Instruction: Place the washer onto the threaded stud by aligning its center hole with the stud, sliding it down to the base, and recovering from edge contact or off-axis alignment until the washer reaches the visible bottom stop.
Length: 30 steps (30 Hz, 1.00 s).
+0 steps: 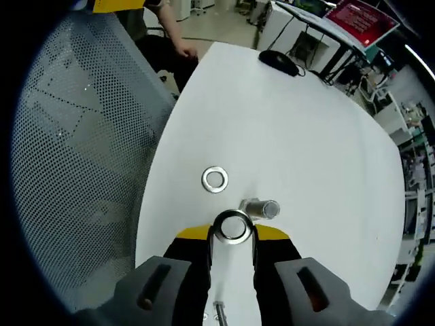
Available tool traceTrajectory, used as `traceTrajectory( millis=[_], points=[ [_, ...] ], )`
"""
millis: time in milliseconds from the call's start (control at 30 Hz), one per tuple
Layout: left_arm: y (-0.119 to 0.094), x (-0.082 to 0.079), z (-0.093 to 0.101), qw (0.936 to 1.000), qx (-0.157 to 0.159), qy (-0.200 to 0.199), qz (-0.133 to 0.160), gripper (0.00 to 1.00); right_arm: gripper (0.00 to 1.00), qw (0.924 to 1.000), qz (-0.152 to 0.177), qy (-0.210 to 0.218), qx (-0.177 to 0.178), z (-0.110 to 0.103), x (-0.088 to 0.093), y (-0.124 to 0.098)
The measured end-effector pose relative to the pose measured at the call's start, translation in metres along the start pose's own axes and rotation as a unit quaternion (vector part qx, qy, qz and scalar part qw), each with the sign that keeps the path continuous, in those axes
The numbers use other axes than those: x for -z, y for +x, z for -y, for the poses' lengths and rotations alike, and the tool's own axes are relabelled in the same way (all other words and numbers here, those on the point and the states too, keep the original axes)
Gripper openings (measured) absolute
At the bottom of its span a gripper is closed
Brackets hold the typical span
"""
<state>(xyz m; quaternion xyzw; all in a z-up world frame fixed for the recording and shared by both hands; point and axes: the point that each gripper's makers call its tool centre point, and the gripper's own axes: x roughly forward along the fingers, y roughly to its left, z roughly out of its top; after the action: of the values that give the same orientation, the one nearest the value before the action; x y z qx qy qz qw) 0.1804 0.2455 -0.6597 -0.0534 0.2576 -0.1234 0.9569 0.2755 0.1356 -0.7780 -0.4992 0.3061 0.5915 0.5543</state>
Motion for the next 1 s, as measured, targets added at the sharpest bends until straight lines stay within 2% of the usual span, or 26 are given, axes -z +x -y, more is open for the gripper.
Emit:
traceTrajectory(
  millis=[167,467,767,833,1000],
  points=[
    [0.000,0.001,0.000,1.0000,0.000,0.000,-0.002,0.03,0.23,0.9998,0.003,-0.007,0.017,0.010,-0.002,-0.005],
    [0.000,0.002,0.000,1.0000,0.000,0.000,-0.005,0.03,0.23,0.9996,-0.007,0.001,0.026,0.032,-0.009,-0.003],
    [0.000,0.000,-0.001,1.0000,-0.002,-0.001,0.000,0.03,0.23,0.9997,-0.024,-0.009,0.003,0.034,-0.012,0.008],
    [-0.001,-0.002,-0.001,1.0000,-0.002,-0.004,0.008,0.03,0.23,0.9996,-0.020,0.012,-0.014,0.032,-0.013,0.010],
    [0.000,0.000,-0.001,1.0000,-0.003,-0.001,0.001,0.03,0.23,0.9994,-0.031,-0.001,-0.015,0.035,-0.013,0.016]
  ],
)
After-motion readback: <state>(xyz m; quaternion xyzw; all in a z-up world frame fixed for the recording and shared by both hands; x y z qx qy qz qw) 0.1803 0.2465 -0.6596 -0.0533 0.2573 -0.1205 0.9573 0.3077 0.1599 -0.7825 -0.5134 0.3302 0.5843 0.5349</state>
